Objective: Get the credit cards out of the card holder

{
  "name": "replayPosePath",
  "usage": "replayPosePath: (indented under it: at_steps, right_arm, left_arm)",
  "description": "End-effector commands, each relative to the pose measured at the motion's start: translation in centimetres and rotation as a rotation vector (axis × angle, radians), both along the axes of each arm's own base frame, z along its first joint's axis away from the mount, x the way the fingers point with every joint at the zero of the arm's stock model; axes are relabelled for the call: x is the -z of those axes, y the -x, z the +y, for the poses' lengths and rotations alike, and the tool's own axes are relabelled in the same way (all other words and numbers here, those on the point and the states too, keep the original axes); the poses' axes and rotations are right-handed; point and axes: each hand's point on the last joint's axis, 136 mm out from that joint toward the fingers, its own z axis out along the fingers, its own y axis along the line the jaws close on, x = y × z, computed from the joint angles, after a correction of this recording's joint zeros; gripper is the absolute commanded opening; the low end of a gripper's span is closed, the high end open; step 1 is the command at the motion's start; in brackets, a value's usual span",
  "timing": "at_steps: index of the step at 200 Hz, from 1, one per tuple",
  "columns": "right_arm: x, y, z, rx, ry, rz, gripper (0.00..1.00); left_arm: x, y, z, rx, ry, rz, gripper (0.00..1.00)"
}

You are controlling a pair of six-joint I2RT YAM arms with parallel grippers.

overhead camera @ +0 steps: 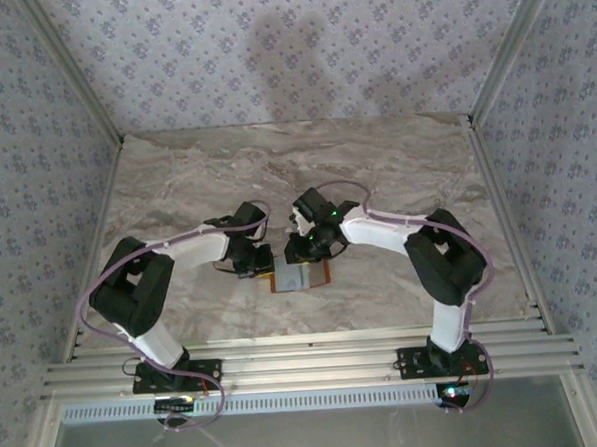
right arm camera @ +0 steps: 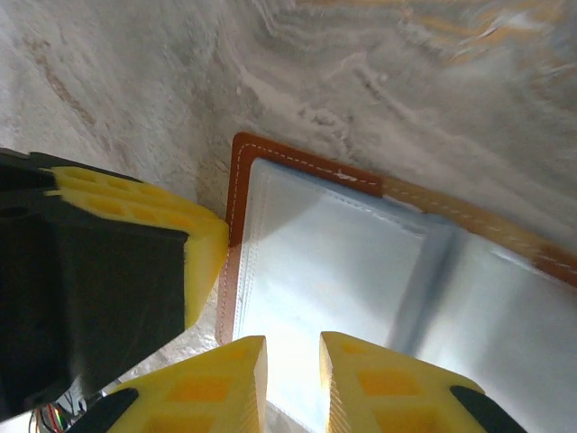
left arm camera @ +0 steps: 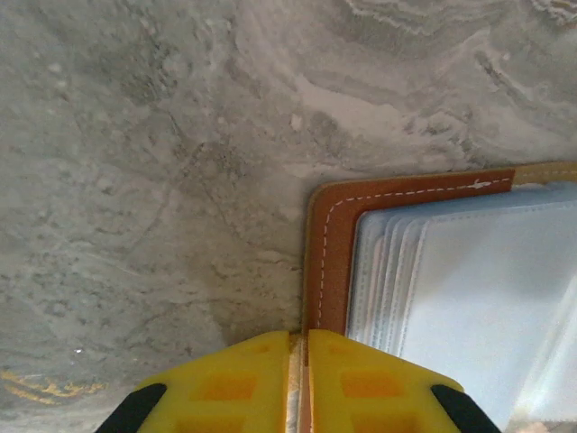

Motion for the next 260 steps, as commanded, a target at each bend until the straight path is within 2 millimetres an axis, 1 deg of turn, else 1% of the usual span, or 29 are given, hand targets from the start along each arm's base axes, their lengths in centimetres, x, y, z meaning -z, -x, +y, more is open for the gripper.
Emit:
replayPosePath:
  at_steps: [1,34,57,75,92,106,138,161,166,222,244,260]
  right_arm:
    - [-0.8,-0.4,2.4,0.016,-0.069,0.029,0.23]
    - [0.6,0.1,3.5,0.009,-0.068,0.066,0.23]
    - [1.5,0.5,3.5,0.018,-0.048,0.088,0.23]
    - [2.1,0.8,2.9,0.027,-0.013,0.096,0.23]
    - [2.9,1.1,1.7,0.039,0.050,0.101,0.24]
    - [3.1,1.2,0.8,0.045,0.100,0.093,0.25]
    - [2.6,1.2,-0.9,0.051,0.191,0.058,0.30]
    - [2.1,1.1,-1.5,0.053,0.246,0.026,0.32]
    - [2.0,1.3,-2.0,0.053,0.274,0.029,0.33]
    - [0.9,0.9,-4.9,0.046,0.483,-0.058,0.47]
    - [0.4,0.7,-5.9,0.048,0.541,-0.083,0.50]
    - [0.0,0.7,-6.3,0.064,0.552,-0.087,0.51]
  left_arm:
    - [0.1,0.3,0.3,-0.011,0.030,0.009,0.14]
    - [0.7,0.8,0.5,-0.007,0.038,0.026,0.14]
    - [0.8,0.8,0.7,-0.010,0.043,0.028,0.14]
    - [0.9,0.9,0.8,-0.012,0.041,0.027,0.14]
    - [1.0,1.0,0.9,-0.012,0.039,0.031,0.14]
    - [1.1,1.2,1.0,-0.011,0.037,0.034,0.14]
    - [0.9,1.1,1.0,-0.013,0.036,0.030,0.14]
    - [0.9,1.1,1.0,-0.010,0.036,0.031,0.14]
    - [0.8,1.1,1.0,-0.011,0.036,0.031,0.14]
    - [0.5,1.2,1.1,-0.003,0.030,0.029,0.14]
    - [0.3,1.2,1.1,-0.003,0.031,0.029,0.14]
    - [0.1,1.0,1.1,-0.003,0.029,0.023,0.14]
